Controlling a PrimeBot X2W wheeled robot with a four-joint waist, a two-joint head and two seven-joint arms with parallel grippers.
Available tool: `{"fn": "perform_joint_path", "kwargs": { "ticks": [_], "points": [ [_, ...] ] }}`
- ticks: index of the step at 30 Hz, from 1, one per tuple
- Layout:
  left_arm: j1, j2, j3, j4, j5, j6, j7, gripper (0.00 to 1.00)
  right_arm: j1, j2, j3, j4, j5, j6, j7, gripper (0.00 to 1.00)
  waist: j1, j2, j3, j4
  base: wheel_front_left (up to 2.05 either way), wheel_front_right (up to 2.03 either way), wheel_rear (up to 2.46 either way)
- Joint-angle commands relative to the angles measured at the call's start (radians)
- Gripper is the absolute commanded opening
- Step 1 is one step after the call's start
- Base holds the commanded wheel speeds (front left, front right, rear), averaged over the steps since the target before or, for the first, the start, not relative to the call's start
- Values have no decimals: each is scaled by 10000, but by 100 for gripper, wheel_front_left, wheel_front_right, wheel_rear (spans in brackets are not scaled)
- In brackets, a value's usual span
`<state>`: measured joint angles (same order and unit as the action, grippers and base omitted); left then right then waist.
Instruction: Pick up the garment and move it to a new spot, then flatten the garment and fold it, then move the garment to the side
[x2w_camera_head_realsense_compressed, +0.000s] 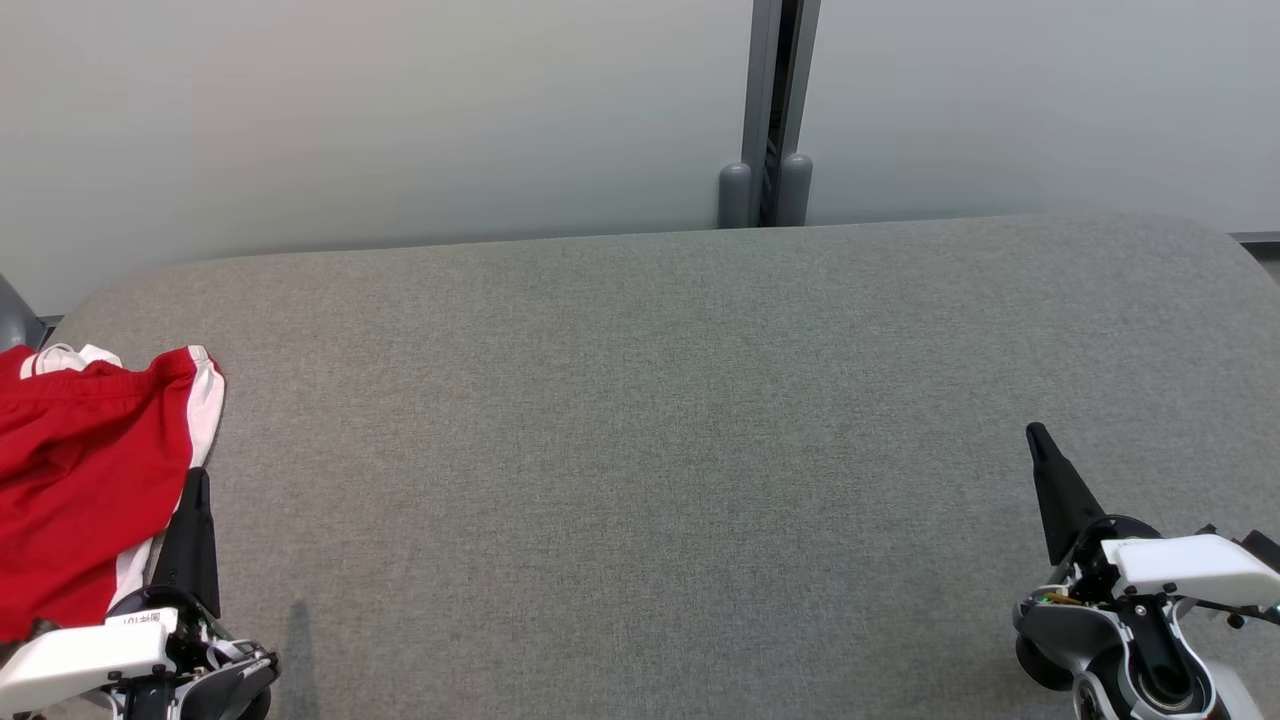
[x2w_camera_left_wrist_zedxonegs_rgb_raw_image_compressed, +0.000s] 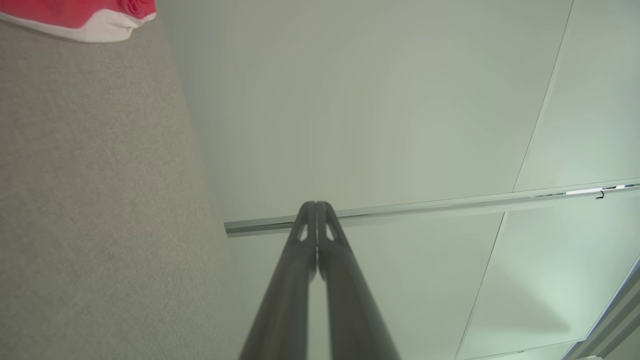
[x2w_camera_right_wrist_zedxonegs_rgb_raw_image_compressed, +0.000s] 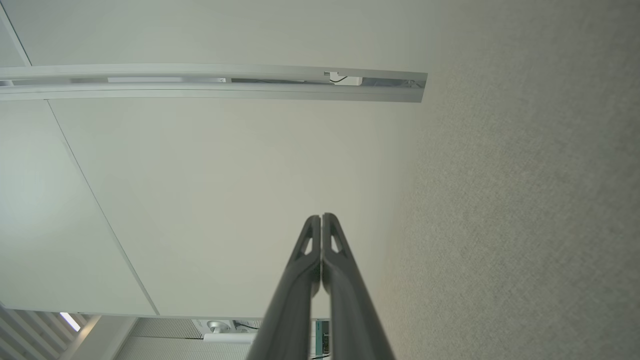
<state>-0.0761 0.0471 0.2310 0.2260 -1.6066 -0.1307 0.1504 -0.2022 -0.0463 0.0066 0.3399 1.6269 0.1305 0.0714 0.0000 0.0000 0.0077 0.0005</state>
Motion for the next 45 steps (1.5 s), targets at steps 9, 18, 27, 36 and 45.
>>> {"fn": "perform_joint_path", "kwargs": {
  "ticks": [9,18,27,36,45],
  "points": [
    [-170,34,20,-8,3,-46,16,0,-70,-83,-3,2,3,3,7,0,0,0,0,0,0,0,0],
    [38,-56,-135,126,21,11,-105,100,126,47,24,42,-70,0,-107,100,0,0,1,0,0,0,0],
    [-235,109,-551,54,632,9,-649,100,49,-78,169,-123,-752,1,-544,100,0,0,-4,-3,0,0,0],
    [-539,229,-778,-225,2409,82,-1134,100,-107,-150,147,-528,-2569,2,-915,100,0,0,5,-3,0,0,0],
    [-705,330,-1056,-783,4651,191,-1531,100,-195,-276,261,-1040,-4902,3,-1239,100,0,0,34,-19,0,0,0]
  ]
}}
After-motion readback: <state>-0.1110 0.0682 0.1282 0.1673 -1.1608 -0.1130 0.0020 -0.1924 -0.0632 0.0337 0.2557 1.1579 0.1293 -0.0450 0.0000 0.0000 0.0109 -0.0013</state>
